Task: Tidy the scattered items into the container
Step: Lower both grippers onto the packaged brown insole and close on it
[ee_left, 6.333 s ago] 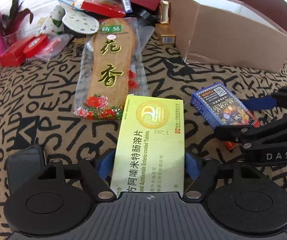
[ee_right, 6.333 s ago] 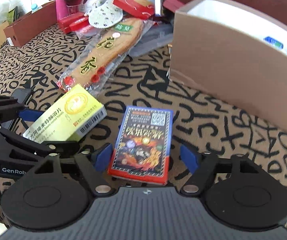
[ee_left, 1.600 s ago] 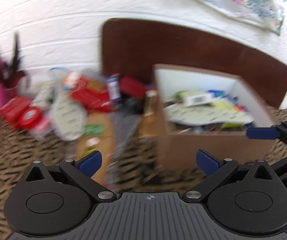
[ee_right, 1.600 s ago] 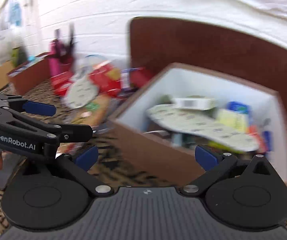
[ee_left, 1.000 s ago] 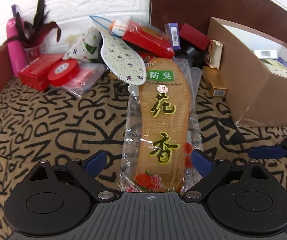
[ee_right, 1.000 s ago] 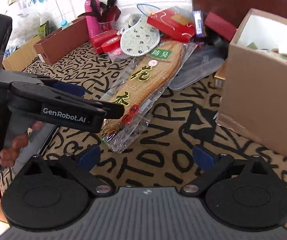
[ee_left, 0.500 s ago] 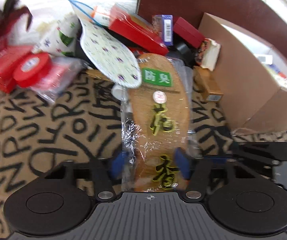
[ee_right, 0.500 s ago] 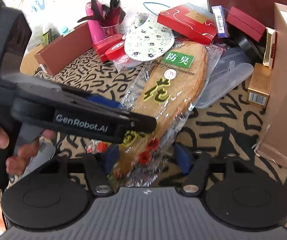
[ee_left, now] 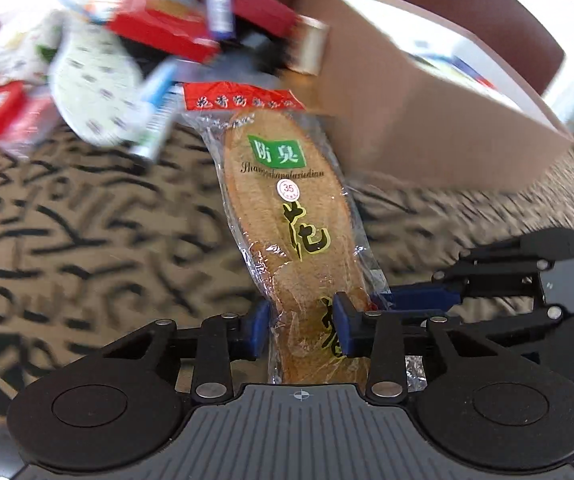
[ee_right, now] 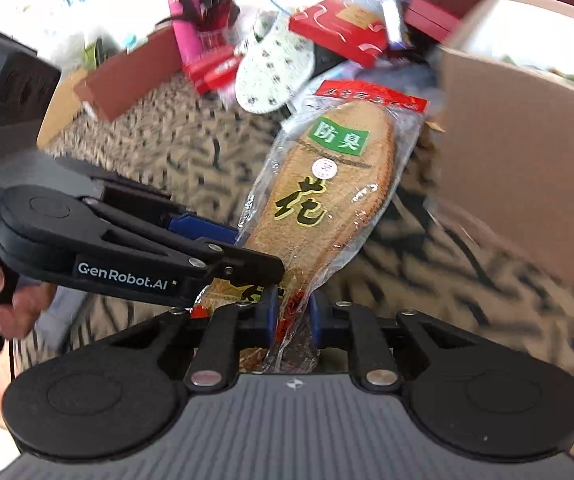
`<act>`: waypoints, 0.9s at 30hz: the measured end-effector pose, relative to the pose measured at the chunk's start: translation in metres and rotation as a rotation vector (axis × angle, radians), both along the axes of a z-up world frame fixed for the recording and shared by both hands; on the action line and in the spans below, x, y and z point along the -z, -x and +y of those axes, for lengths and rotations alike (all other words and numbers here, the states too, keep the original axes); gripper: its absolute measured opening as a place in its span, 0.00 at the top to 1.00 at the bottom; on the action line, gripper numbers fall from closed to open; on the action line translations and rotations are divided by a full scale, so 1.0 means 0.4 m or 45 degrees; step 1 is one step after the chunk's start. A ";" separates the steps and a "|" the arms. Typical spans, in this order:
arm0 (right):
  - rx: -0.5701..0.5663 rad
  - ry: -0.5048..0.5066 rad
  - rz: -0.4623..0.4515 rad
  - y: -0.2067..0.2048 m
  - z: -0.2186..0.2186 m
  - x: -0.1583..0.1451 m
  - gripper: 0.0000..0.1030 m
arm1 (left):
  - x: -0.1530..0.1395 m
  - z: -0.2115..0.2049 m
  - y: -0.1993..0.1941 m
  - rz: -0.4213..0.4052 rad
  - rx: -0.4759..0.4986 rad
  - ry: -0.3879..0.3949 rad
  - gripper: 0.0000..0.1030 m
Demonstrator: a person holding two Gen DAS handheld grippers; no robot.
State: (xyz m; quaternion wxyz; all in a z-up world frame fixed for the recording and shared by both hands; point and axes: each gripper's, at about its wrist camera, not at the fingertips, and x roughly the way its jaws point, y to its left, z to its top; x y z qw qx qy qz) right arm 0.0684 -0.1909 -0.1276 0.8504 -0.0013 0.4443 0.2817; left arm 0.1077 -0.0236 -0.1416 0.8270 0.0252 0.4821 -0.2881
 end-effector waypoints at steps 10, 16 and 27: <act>0.077 -0.020 0.018 0.038 -0.084 -0.010 0.63 | 0.008 -0.020 0.014 -0.005 -0.088 -0.013 0.30; 0.082 -0.055 0.029 0.008 -0.057 0.010 0.48 | 0.025 -0.038 -0.031 0.010 -0.098 0.011 0.26; 0.091 -0.061 -0.017 -0.037 -0.015 0.031 0.39 | 0.037 -0.070 -0.060 -0.054 -0.052 -0.013 0.42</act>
